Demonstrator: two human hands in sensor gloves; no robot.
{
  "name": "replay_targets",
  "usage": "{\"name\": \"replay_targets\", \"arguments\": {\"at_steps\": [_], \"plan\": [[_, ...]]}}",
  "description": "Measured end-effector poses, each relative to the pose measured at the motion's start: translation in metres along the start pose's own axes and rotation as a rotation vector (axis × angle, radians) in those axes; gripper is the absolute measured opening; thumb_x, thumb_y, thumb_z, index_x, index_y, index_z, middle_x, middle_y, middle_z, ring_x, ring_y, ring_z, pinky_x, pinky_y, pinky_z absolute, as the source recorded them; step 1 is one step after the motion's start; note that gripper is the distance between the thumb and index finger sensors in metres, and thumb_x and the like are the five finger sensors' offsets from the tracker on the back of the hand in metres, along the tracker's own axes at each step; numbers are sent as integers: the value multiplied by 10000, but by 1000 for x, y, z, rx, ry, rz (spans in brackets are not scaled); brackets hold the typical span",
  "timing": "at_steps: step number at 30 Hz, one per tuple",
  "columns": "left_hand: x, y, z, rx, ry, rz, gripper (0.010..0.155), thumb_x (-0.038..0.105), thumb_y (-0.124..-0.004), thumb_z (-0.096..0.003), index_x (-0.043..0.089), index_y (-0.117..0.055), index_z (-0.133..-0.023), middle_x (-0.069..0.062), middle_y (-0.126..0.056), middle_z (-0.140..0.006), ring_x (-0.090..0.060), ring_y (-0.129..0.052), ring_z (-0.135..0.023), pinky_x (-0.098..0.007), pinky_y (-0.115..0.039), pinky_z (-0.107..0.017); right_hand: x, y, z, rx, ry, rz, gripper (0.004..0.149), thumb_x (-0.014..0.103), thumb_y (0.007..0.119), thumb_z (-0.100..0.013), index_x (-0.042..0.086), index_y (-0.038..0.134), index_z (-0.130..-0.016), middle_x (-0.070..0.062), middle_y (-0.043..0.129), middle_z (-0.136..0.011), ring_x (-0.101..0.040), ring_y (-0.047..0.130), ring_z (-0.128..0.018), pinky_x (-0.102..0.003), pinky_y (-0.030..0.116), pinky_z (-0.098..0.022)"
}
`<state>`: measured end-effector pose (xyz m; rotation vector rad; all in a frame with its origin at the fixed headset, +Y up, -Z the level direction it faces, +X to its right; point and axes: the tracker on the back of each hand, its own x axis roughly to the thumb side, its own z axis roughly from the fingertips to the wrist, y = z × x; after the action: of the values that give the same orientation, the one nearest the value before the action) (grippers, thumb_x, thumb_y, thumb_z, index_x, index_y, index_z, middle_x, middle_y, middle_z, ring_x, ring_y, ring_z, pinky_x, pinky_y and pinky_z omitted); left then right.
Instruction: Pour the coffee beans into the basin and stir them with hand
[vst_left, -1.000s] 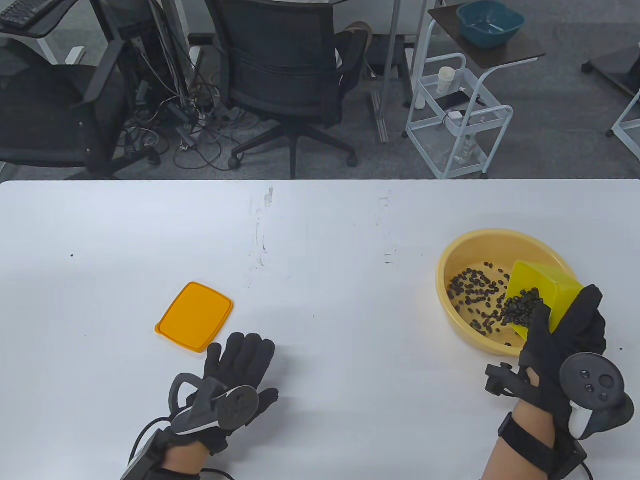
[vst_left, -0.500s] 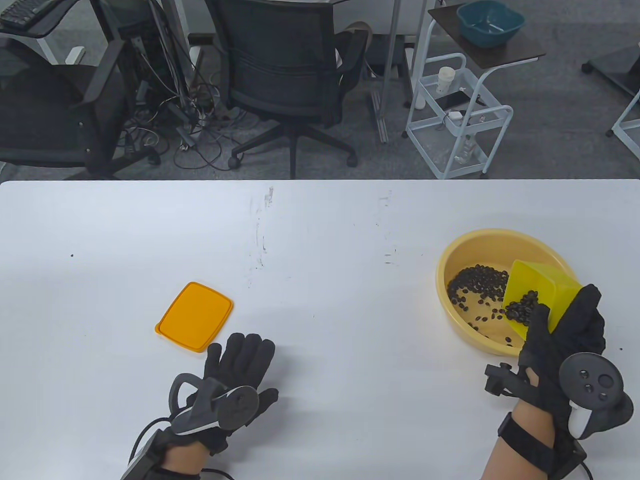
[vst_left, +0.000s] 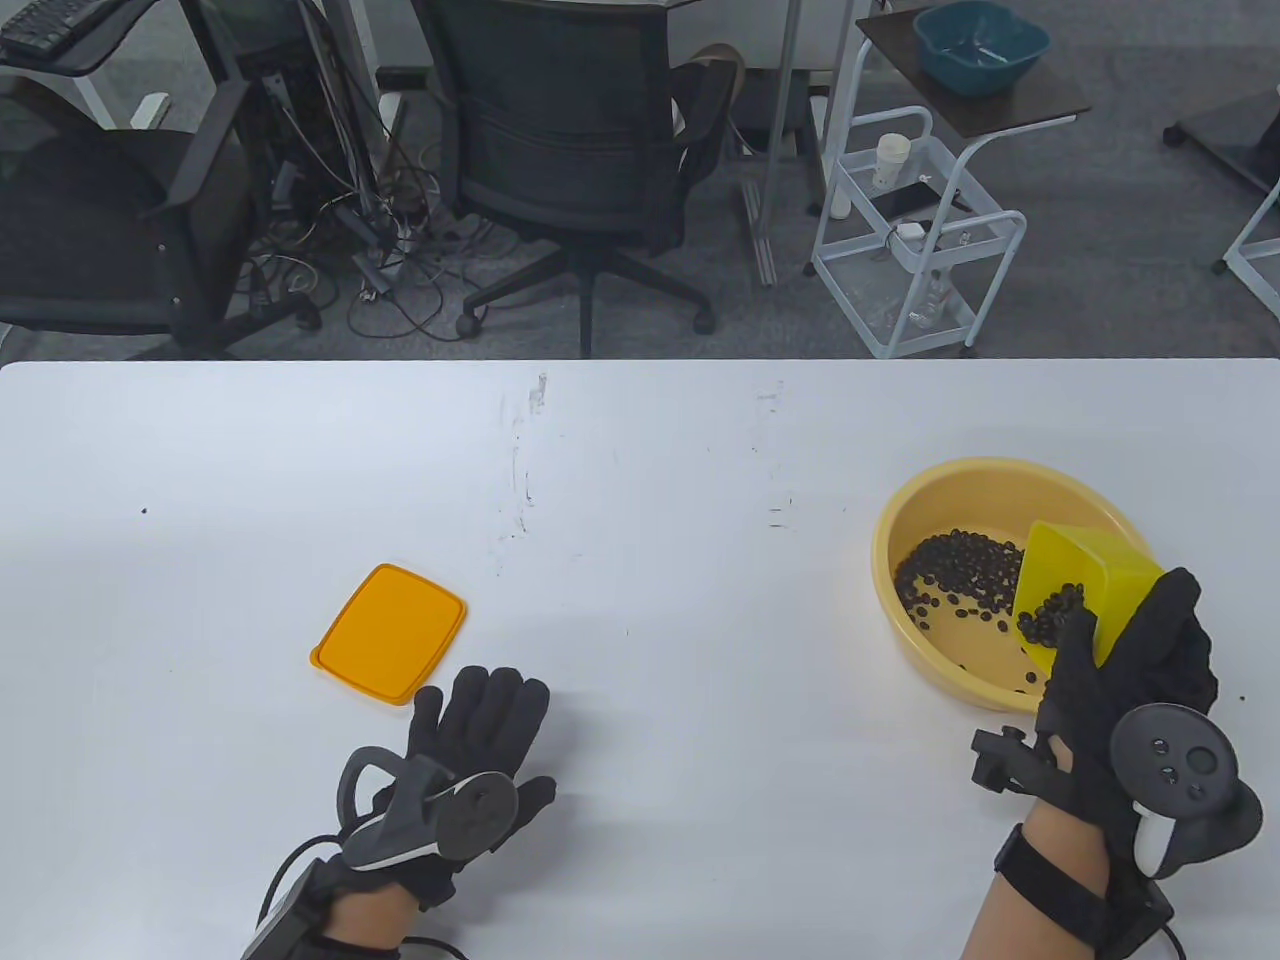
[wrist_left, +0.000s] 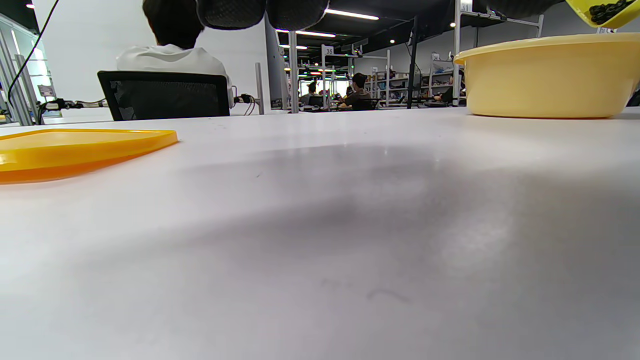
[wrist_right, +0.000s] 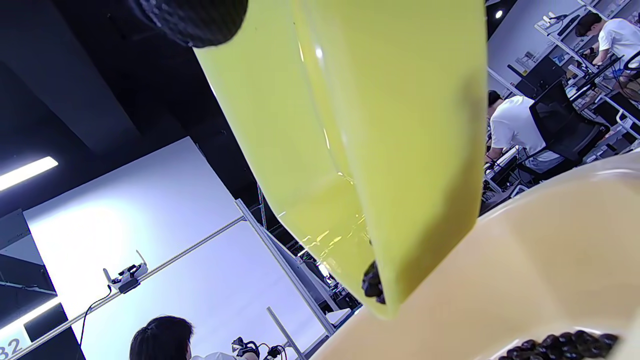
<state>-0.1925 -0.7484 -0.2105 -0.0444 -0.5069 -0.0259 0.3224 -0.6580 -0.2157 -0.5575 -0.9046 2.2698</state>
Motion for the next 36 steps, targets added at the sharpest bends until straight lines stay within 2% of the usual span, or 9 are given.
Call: {"name": "replay_targets", "arguments": {"at_steps": [24,36], "plan": [[-1,1,2,11,0,0,814,642,-554,-532,224,-203,-1135,-181,-380,-1201,-491,-491,-1107,-677,-394,-750,6,4,2,0,-23,37,736,440,671,-522,258,242,-1092,-204,333,-996,-434,543,-778,-670,220,-643],[-1,2,2,10,-1,6,813,641,-555,-531,222,-206,-1135,-180,-384,-1199,-487,-494,-1108,-676,-396,-750,13,6,5,3,-81,113,739,441,672,-520,282,232,-1093,-182,308,-1010,-427,494,-798,-650,168,-654]]}}
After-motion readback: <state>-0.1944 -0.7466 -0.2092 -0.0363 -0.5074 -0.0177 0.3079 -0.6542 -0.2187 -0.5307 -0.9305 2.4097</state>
